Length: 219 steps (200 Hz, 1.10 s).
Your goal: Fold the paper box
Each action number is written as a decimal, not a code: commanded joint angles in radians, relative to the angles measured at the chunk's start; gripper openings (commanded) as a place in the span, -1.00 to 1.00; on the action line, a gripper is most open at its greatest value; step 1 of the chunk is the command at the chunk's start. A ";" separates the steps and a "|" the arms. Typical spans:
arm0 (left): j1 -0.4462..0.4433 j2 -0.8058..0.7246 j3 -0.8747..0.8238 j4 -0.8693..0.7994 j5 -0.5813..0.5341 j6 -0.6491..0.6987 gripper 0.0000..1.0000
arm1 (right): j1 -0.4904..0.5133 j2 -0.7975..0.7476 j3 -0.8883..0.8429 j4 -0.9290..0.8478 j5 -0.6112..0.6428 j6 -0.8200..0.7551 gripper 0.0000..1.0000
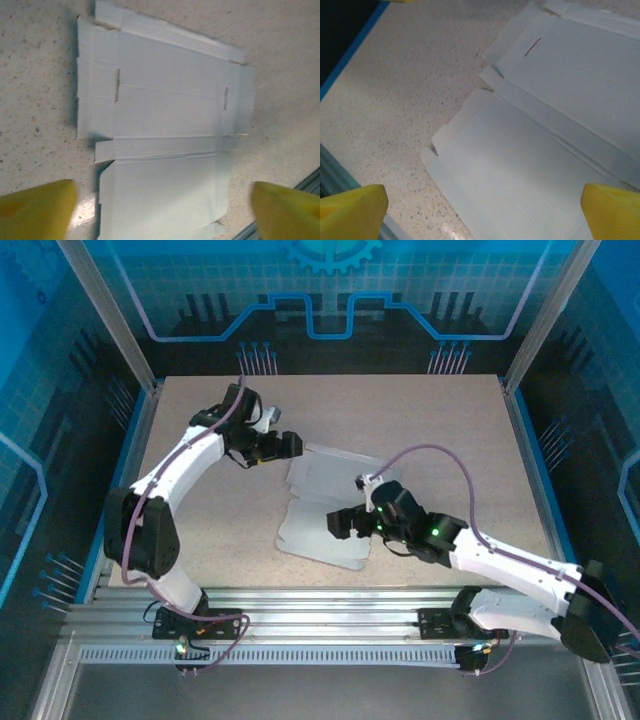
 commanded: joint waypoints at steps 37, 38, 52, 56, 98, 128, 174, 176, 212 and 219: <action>0.007 -0.037 -0.085 0.163 0.125 -0.027 0.99 | -0.092 -0.174 -0.103 -0.023 -0.038 0.072 1.00; 0.007 -0.036 -0.087 0.167 0.126 -0.027 0.99 | -0.091 -0.173 -0.102 -0.026 -0.038 0.072 1.00; 0.007 -0.034 -0.117 0.232 0.127 -0.025 0.99 | -0.069 -0.165 -0.100 -0.040 -0.015 0.079 1.00; 0.007 -0.028 -0.121 0.243 0.129 -0.019 0.99 | -0.062 -0.159 -0.100 -0.039 -0.007 0.082 1.00; 0.016 0.153 0.093 0.051 0.128 0.076 0.99 | 0.006 0.004 -0.097 0.066 -0.030 0.104 1.00; 0.016 0.281 0.264 -0.120 0.064 0.167 0.98 | 0.083 0.161 -0.050 0.129 -0.030 0.129 1.00; 0.016 0.512 0.521 -0.348 0.007 0.229 0.87 | 0.149 0.330 -0.001 0.165 -0.055 0.155 1.00; 0.016 0.523 0.533 -0.356 0.003 0.231 0.87 | 0.150 0.335 -0.002 0.169 -0.055 0.156 1.00; 0.017 0.631 0.670 -0.441 -0.077 0.255 0.67 | 0.160 0.379 -0.053 0.246 -0.090 0.204 1.00; 0.016 0.651 0.694 -0.459 -0.069 0.260 0.61 | 0.159 0.386 -0.061 0.258 -0.097 0.213 1.00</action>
